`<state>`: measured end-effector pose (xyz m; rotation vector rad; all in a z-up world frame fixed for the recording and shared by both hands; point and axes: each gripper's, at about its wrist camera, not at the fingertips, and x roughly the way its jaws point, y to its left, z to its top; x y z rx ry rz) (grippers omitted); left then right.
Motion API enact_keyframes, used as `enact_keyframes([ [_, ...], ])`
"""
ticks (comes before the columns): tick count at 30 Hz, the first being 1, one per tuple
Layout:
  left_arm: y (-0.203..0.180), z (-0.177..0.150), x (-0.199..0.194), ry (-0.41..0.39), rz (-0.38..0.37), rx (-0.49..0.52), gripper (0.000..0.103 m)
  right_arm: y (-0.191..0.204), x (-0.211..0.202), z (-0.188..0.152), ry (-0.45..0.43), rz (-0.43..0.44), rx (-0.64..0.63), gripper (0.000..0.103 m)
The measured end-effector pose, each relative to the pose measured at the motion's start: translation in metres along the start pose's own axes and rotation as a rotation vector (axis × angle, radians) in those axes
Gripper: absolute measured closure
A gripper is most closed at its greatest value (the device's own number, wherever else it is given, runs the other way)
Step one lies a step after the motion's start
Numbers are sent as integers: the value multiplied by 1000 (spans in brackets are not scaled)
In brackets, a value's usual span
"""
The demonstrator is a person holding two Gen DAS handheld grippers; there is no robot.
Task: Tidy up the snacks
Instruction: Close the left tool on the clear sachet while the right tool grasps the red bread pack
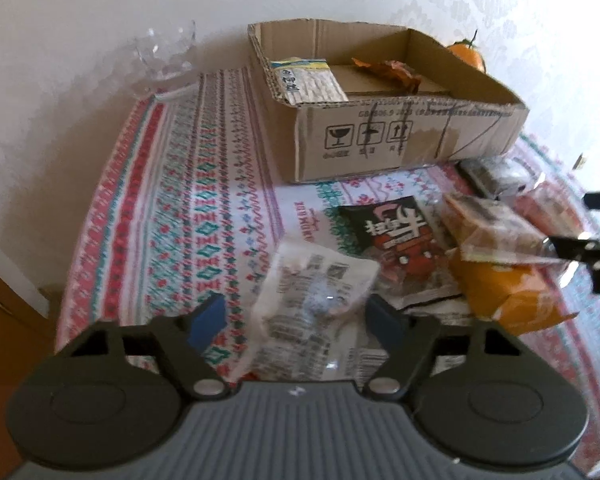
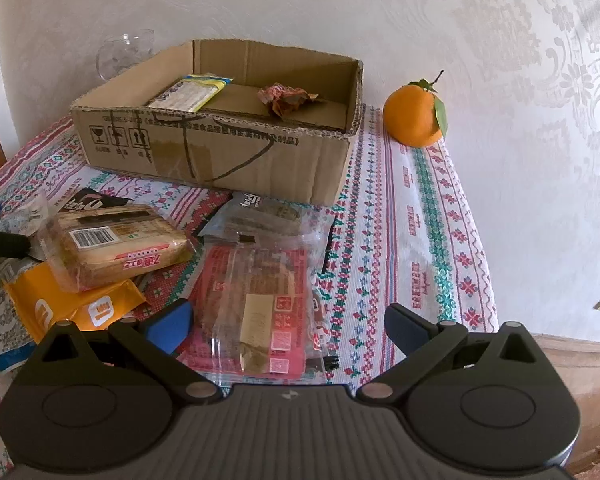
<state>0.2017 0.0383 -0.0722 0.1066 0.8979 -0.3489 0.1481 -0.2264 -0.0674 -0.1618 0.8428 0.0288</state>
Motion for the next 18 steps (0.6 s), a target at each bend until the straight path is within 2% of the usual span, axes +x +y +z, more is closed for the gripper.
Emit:
enact_keyframes([
  [3, 0, -1, -2, -3, 0, -23, 43, 1, -3, 1, -12, 8, -9, 0],
  [5, -1, -2, -5, 0, 10, -26, 57, 1, -6, 2, -22, 15, -9, 0],
  [8, 1, -5, -12, 18, -22, -56, 56, 2, -9, 2, -37, 31, -17, 0],
  [10, -1, -8, -14, 12, -2, -40, 55, 4, -10, 2, -46, 43, -24, 1],
  [12, -4, -9, -14, 5, 12, -34, 55, 7, -10, 2, -49, 45, -31, 6],
  [16, -9, -9, -12, -7, 17, -13, 41, 12, -11, 3, -50, 56, -50, 13],
  [18, -11, -8, -11, -11, 20, -10, 39, 13, -9, 2, -44, 55, -47, 17],
])
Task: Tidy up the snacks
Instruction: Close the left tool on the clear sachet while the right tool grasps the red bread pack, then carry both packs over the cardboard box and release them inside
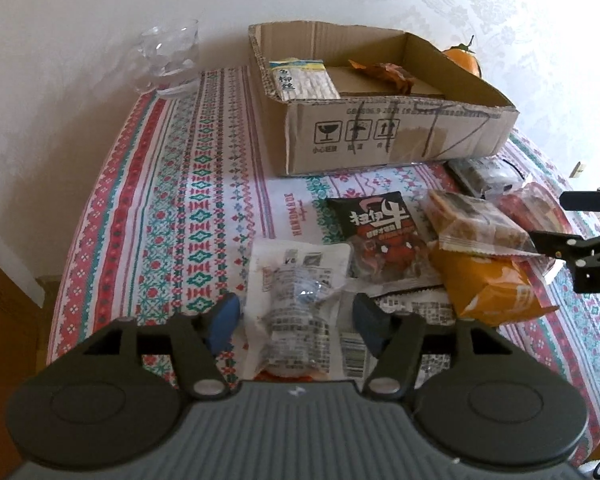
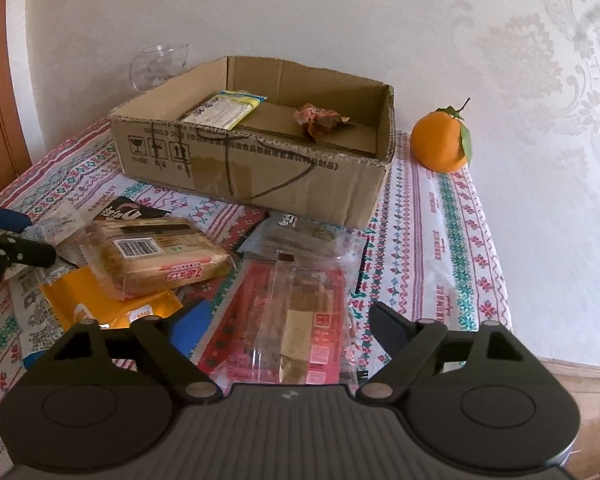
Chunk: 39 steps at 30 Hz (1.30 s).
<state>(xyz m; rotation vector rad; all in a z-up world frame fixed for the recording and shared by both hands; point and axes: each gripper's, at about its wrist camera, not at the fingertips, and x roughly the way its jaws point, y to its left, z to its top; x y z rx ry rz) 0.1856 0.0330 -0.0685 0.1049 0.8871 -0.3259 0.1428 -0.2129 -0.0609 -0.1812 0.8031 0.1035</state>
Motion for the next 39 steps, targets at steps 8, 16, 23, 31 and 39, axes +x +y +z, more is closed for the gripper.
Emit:
enact_keyframes([
  [8, -1, 0, 0, -3, 2, -8, 44, 0, 10, -2, 44, -15, 6, 37],
  [16, -2, 0, -5, 8, 7, 3, 52, 1, 5, -1, 42, -11, 4, 41],
  [23, -2, -4, -12, 21, 2, 4, 52, -3, -4, -2, 30, -2, 16, 41],
  [31, -2, -5, -24, 14, 0, -6, 52, -4, -14, 2, 7, 3, 18, 41],
  [39, -5, -3, -39, -3, -14, 4, 53, -3, -26, 7, -14, 6, 2, 41],
])
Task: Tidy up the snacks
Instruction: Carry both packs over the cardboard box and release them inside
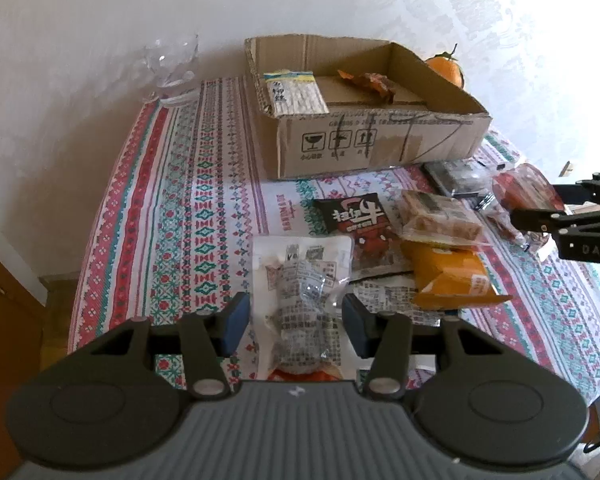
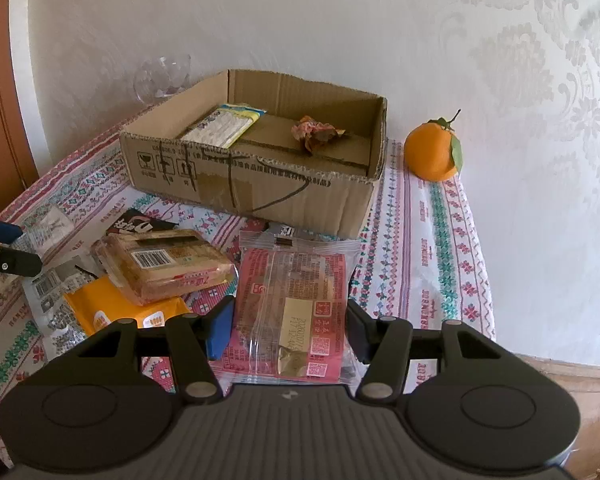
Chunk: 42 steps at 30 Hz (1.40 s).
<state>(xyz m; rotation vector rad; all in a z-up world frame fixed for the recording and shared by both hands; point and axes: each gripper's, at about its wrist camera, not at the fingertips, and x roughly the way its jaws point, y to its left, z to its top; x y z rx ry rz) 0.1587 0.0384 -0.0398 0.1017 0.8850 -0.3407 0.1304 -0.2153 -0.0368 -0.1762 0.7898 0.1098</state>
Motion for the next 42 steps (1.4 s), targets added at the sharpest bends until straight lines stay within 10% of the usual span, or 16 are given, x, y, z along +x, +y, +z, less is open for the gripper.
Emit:
enact_keyframes([
  [20, -7, 7, -14, -13, -27, 2, 53, -13, -9, 48, -79, 55, -32, 41],
  [42, -12, 31, -15, -43, -25, 7, 53, -34, 84, 146, -82, 33, -79, 41],
])
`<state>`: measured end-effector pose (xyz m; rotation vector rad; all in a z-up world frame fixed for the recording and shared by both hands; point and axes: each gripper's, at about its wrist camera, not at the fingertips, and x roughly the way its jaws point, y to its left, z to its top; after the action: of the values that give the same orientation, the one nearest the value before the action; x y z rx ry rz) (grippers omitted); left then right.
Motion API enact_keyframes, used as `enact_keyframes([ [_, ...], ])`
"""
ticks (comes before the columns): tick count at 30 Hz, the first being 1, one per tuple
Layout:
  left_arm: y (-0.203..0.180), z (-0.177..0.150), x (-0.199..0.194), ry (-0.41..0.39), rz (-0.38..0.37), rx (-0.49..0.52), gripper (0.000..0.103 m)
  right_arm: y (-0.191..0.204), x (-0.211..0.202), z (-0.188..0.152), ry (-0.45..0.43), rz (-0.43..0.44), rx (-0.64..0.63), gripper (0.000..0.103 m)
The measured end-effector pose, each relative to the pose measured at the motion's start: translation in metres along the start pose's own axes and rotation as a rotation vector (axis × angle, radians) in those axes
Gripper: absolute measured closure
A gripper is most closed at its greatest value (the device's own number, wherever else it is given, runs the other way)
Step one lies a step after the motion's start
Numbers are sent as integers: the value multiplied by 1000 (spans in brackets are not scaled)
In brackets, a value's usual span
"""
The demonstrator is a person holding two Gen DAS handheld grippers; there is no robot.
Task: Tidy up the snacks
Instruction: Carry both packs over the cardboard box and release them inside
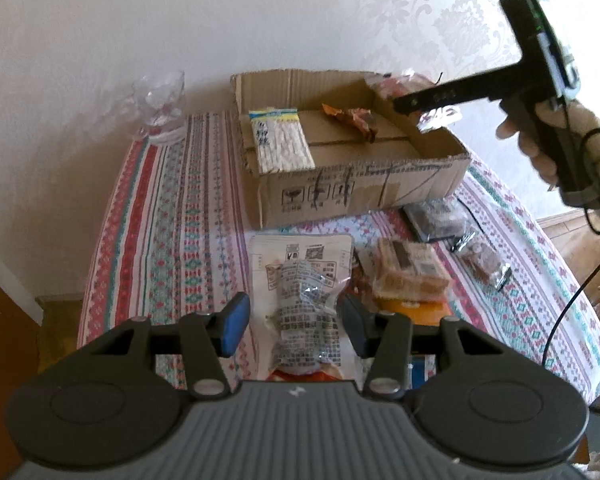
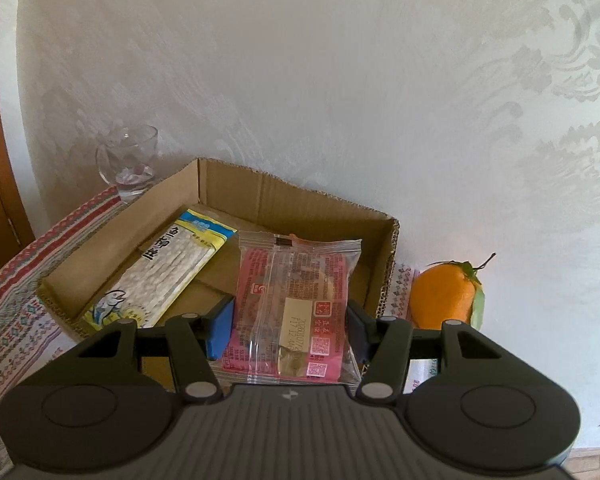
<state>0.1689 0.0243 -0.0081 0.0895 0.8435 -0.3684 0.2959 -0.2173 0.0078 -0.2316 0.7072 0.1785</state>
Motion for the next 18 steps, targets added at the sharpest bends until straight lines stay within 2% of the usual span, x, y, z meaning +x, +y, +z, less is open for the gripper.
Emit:
enact_keyframes([
  [2, -2, 8, 1, -8, -11, 11, 53, -1, 6, 0, 10, 5, 7, 40],
  [3, -3, 12, 2, -11, -16, 17, 53, -1, 8, 1, 14, 3, 12, 37],
  [6, -7, 25, 6, -19, -29, 42, 53, -2, 9, -2, 10, 10, 16, 4],
  [7, -8, 30, 8, -21, -38, 51, 53, -2, 7, -3, 2, 17, 17, 0],
  [12, -17, 52, 13, -34, -69, 84, 53, -2, -8, -9, -23, 51, 28, 0],
  [18, -31, 81, 25, -58, -73, 129, 53, 0, -14, -16, -1, 65, 26, 0],
])
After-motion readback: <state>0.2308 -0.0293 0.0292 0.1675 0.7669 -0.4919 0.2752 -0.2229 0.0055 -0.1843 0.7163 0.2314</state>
